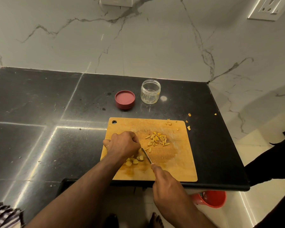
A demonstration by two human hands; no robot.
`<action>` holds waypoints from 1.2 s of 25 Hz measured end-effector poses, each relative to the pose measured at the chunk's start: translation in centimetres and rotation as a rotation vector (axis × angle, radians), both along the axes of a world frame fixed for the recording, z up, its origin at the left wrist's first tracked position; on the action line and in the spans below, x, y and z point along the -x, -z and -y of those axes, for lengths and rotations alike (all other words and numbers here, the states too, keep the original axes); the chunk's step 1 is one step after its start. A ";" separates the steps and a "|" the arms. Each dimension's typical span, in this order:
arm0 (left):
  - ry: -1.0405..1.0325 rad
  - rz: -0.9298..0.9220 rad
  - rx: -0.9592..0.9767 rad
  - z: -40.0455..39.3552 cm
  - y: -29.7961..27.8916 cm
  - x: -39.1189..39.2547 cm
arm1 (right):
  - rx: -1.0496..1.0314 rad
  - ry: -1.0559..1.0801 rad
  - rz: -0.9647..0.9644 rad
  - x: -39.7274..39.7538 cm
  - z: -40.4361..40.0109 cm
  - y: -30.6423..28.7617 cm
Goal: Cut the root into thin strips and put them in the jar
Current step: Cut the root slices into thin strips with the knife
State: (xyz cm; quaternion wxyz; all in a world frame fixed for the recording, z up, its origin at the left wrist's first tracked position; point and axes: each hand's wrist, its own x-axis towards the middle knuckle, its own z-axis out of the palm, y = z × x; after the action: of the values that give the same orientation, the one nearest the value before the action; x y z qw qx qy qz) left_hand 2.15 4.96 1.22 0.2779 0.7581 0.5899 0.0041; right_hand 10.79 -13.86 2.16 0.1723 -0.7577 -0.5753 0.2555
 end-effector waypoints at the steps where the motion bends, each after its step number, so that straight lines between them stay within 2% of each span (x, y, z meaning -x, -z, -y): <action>1: 0.007 -0.002 0.002 0.0 0.0 0.1 | 0.002 -0.017 0.032 0.0 0.3 0.0; 3: 0.023 0.000 -0.010 0.1 0.1 0.3 | -0.035 -0.032 0.063 -0.3 0.5 -0.2; 7: 0.037 0.053 0.011 0.0 0.1 0.9 | -0.052 0.080 -0.071 -0.8 -0.4 -1.1; 13: 0.136 0.111 -0.080 0.5 -0.4 1.2 | -0.052 0.030 -0.040 -0.5 -1.3 -1.1; 17: 0.222 0.044 -0.106 -0.1 -0.7 1.0 | -0.090 0.001 0.018 -1.0 -0.7 -1.3; 23: 0.212 0.086 -0.117 -0.7 -0.6 0.6 | -0.069 0.065 -0.046 -1.8 -0.9 -1.5; 30: 0.121 0.003 -0.069 -0.3 -0.4 0.9 | -0.021 0.077 -0.111 -1.2 -1.7 -0.8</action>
State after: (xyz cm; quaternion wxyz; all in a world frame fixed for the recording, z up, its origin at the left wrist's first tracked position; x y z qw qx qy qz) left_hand 1.21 5.31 1.65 0.2522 0.8014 0.5423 0.0090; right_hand 12.03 -12.12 2.94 0.2218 -0.7621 -0.5379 0.2841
